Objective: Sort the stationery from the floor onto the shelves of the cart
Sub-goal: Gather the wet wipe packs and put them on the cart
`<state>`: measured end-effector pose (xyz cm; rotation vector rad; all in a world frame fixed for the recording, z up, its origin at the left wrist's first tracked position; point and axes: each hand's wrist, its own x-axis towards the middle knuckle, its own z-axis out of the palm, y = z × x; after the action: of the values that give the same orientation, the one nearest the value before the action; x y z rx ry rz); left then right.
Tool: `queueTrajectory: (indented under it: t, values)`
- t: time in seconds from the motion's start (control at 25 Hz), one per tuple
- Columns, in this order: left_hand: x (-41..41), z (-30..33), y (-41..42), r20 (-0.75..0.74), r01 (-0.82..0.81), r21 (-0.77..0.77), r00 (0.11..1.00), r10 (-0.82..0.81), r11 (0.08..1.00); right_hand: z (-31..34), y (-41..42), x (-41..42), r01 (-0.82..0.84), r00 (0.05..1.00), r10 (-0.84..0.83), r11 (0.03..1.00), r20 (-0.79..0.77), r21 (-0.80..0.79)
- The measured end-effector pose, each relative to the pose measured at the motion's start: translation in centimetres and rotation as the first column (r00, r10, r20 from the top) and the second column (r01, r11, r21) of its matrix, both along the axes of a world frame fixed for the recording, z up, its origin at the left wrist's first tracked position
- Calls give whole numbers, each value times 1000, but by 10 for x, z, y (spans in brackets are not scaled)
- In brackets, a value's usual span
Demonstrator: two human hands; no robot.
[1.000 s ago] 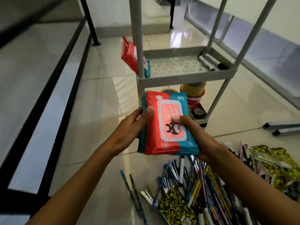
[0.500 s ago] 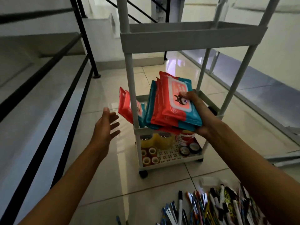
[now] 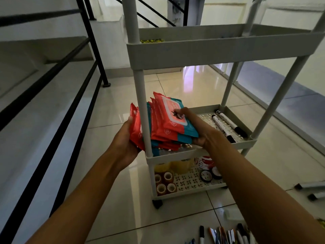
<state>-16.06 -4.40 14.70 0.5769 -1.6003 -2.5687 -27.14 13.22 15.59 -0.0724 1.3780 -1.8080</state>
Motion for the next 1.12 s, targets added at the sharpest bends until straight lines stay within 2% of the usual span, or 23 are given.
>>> queueTrajectory:
  t: [0.08,0.2,0.28,0.4,0.48,0.64,0.76,0.88,1.12]
  values:
    - [-2,-4,-1,7,-4,-3,1000,4,1000,-2,2,-7,-38,999,43,990,-30,135]
    - [-1,-5,2,-4,-31,-16,1000,31,999,3,3,-6,-78,992,101,963,-79,258]
    - [1,-4,3,-14,-30,-6,999,30,1000,10,1,-1,-38,968,136,911,-212,411]
    - [2,-2,3,-15,-13,41,1000,14,999,9,-3,-2,168,837,234,751,-495,639]
    - [2,-2,2,-23,3,86,1000,-1,996,6,-2,-3,233,793,224,748,-567,621]
    - [1,-3,4,-18,19,114,1000,-17,993,8,0,0,219,763,250,767,-596,603]
    - [-1,-4,5,-4,14,115,1000,-14,993,11,-1,-1,150,789,286,768,-544,622]
    - [-3,-3,9,-20,10,113,1000,-7,994,10,-6,5,65,812,284,824,-510,563]
    - [-4,-1,16,-14,-35,95,999,36,995,20,-2,15,43,795,305,834,-525,550]
